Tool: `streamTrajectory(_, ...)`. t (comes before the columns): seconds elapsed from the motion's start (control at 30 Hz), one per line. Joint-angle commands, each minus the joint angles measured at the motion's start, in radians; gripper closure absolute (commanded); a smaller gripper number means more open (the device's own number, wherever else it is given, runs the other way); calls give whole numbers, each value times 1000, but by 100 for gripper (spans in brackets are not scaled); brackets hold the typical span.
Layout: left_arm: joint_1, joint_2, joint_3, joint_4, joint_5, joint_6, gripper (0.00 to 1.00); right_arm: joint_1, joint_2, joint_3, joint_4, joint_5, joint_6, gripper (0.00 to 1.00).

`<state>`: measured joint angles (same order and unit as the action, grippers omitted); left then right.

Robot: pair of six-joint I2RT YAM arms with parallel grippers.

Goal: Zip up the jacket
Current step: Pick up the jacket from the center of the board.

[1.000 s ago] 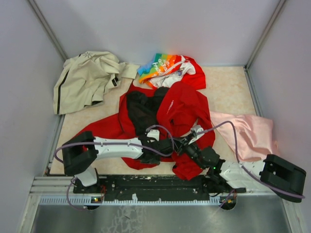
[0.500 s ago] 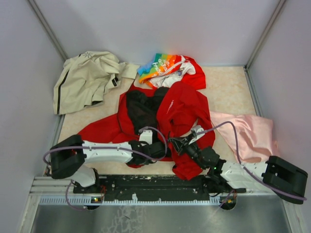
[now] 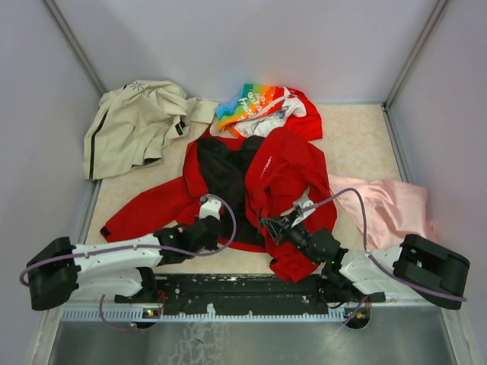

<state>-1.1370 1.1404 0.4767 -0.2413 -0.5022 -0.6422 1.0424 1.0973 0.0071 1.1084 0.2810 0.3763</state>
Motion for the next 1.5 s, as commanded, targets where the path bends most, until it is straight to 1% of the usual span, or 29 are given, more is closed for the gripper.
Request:
streamTrajectory(0.0,66,-141,-43,263,145,240,100,-34,36,-34,187,-70,3,100)
streamTrajectory(0.13,90,-210,-52,362,241,321,100,-77,91,-41,305,-174,41,100)
streamTrajectory(0.27,124,-221,-94,511,337,378,100,-102,149,-35,395,-267,71,100)
streamTrajectory(0.37,155,-223,-85,522,383,403,100,-111,192,-31,446,-324,81,100)
streamTrajectory(0.5,180,-250,-122,560,439,397,100,-112,238,-13,466,-389,57,100)
streamTrajectory(0.63,190,-294,-149,575,487,379,100,-112,305,-30,604,-413,38,100)
streamTrajectory(0.8,215,-372,-206,640,543,345,100,-112,322,-13,615,-457,36,100)
streamTrajectory(0.93,248,-414,-255,706,603,294,100,-113,300,-16,614,-438,17,100)
streamTrajectory(1.07,292,-404,-272,759,688,247,100,-113,285,-8,614,-440,12,100)
streamTrajectory(1.2,306,-384,-286,835,773,209,100,-112,280,-1,615,-430,4,100)
streamTrajectory(1.47,306,-366,-294,899,805,175,100,-113,274,28,615,-445,-5,100)
